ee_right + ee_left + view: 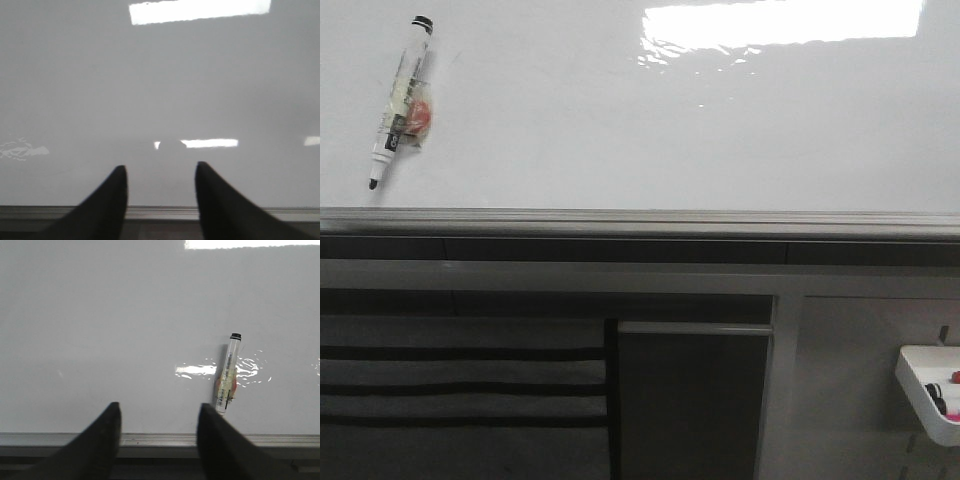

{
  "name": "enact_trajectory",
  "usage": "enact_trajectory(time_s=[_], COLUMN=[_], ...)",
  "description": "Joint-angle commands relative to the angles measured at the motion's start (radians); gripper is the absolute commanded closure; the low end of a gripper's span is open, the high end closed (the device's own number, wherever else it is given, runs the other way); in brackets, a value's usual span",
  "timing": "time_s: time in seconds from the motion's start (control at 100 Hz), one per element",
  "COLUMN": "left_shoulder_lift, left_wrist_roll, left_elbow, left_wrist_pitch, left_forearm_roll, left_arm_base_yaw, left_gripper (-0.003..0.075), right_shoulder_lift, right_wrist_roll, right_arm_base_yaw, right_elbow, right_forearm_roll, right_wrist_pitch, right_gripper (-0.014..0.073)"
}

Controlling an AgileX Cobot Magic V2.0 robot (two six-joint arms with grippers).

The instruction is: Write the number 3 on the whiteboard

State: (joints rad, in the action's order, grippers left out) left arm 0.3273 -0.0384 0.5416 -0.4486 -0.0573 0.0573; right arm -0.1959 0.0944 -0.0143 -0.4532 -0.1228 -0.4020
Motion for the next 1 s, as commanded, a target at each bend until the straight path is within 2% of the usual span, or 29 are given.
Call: enact_trajectory(time_s=[0.0, 0.12, 0.59, 0.78, 0.99], left_shoulder_lift=[0.015, 0.015, 0.042, 0.158, 0.385], left_wrist_roll=[0.01, 0.01, -0.015, -0.118, -0.119], left_elbow=[0.027, 0.027, 0.031, 0.071, 0.118], left_wrist_pitch=[0.099, 0.097, 0.116, 0.064, 0.092], left_forearm_roll=[-0.001, -0.001, -0.044, -0.046, -0.045], left_arm_base_yaw=[-0.002, -0.002, 0.005, 0.127, 0.262], left_gripper=[0.0168, 0.0164, 0.0281, 0.0326, 0.0376], right_shoulder_lift=[-0.02, -0.02, -0.02, -0.058, -0.111], right_wrist_roll=[0.0, 0.0, 0.0, 0.0, 0.0], right_arm_base_yaw=[0.003, 0.003, 0.003, 0.003, 0.003], right_elbow=[-0.037, -0.037, -0.037, -0.086, -0.107], right_forearm_roll=[-0.002, -0.002, 0.045, 0.088, 0.088], right_wrist_pitch=[0.088, 0.086, 0.08, -0.009, -0.027], right_gripper=[0.0107, 0.0084, 0.0085, 0.0085, 0.0085])
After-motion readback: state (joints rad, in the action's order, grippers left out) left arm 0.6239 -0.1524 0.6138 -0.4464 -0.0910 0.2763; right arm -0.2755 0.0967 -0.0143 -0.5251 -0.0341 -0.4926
